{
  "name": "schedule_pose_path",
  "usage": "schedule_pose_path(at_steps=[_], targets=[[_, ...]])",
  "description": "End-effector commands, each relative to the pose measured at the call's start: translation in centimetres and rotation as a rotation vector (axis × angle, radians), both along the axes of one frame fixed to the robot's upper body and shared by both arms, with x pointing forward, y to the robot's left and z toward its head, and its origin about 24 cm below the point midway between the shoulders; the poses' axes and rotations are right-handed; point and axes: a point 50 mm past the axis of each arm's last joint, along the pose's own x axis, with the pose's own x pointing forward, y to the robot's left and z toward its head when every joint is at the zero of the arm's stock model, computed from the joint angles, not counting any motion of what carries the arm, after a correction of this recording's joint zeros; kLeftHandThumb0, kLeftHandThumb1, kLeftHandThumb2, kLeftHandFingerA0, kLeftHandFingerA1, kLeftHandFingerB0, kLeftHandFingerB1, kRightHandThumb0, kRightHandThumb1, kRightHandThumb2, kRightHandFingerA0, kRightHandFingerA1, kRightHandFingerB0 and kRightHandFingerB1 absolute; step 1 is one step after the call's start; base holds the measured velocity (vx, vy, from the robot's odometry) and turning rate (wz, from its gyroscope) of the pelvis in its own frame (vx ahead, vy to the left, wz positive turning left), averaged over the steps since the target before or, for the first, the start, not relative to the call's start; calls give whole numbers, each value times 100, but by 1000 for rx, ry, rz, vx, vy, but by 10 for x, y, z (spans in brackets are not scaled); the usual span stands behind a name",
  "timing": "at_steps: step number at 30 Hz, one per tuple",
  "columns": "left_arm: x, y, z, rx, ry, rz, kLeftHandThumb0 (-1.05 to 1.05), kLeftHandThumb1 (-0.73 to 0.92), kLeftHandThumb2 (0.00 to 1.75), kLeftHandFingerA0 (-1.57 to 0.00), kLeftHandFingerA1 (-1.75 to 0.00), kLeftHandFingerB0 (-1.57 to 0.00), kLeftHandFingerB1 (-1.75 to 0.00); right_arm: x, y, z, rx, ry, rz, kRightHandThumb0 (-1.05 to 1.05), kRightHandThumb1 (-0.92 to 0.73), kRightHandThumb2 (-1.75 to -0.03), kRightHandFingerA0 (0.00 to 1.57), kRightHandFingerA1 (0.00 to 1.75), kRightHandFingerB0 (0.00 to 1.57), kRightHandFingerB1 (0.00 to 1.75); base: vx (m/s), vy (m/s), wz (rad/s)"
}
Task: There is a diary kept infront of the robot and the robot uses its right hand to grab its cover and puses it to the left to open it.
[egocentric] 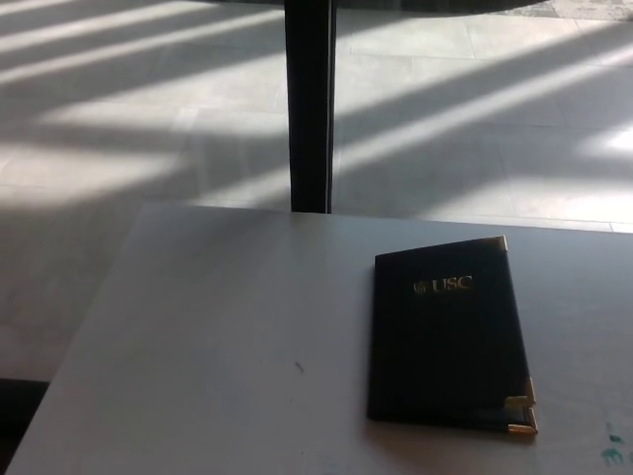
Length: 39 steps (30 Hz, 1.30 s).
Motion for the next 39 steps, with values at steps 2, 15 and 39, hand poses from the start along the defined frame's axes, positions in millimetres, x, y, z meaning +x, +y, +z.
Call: schedule_pose_path(at_steps=[2, 15, 39], targets=[[-2, 10, 8, -19, -44, 103, -94, 92, 97, -35, -89, -24, -69, 45, 68, 13, 129, -88, 222, -77, -90, -66, 49, 59, 42, 53, 0, 0, 0], [-3, 11, 8, -22, -39, 104, -92, 92, 98, -35, -89, -24, -67, 70, 146, -22, 296, 10, 446, -72, -92, -72, 30, 44, 22, 38, 0, 0, 0], [-5, 10, 8, -18, -37, 104, -91, 92, 98, -34, -85, -23, -64, 72, 218, -85, 356, 243, 644, -69, -92, -77, 23, 41, 18, 37, 0, 0, 0]])
